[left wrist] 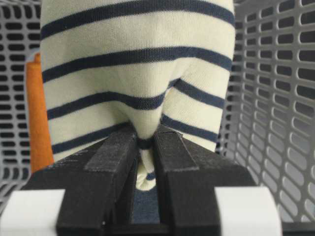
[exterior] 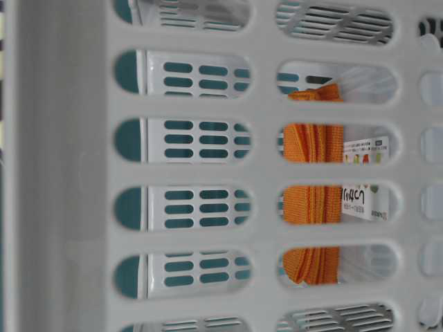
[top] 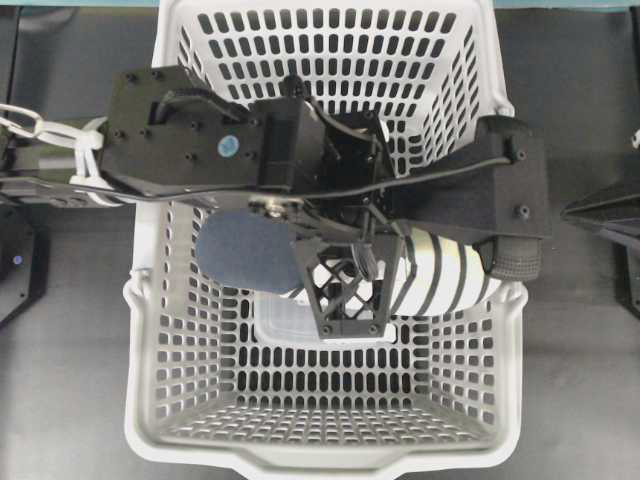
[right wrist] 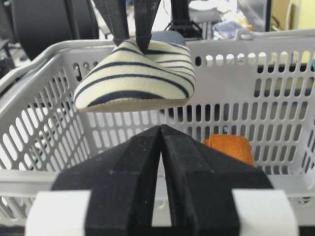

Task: Pick up the slipper from the shopping basket with the left arm.
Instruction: 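Lift the gripped slipper upward out of the basket with the left gripper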

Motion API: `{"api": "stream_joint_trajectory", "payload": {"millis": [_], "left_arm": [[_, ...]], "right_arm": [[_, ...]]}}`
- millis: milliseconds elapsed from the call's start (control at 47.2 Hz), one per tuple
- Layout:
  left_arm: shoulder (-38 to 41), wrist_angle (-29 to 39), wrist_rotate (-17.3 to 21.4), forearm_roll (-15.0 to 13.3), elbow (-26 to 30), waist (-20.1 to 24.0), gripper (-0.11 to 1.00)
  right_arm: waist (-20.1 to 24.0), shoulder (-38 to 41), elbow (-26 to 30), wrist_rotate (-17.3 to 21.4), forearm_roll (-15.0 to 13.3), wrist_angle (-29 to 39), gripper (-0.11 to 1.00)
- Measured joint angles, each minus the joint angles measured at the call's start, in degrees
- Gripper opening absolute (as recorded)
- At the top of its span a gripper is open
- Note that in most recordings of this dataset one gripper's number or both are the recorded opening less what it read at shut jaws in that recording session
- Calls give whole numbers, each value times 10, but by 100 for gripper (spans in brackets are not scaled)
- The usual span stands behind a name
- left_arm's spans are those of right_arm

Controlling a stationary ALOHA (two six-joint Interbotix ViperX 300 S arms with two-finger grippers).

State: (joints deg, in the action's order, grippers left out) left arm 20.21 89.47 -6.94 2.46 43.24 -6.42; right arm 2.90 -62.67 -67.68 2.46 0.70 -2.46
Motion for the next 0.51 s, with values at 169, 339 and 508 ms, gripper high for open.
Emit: {"api": "stream_joint_trajectory", "payload": {"millis": [169, 339, 508], "left_arm": [[0, -11, -3, 0, -34, 3, 9], [-19, -31, -10, 0, -82, 5, 9], [-43, -81, -40, 0, -133, 5, 9]], "right_arm": [[0, -11, 0, 0, 0, 11, -1], [0, -17, 0, 0, 0, 12, -1], [1, -17, 0, 0, 0, 14, -1]]}}
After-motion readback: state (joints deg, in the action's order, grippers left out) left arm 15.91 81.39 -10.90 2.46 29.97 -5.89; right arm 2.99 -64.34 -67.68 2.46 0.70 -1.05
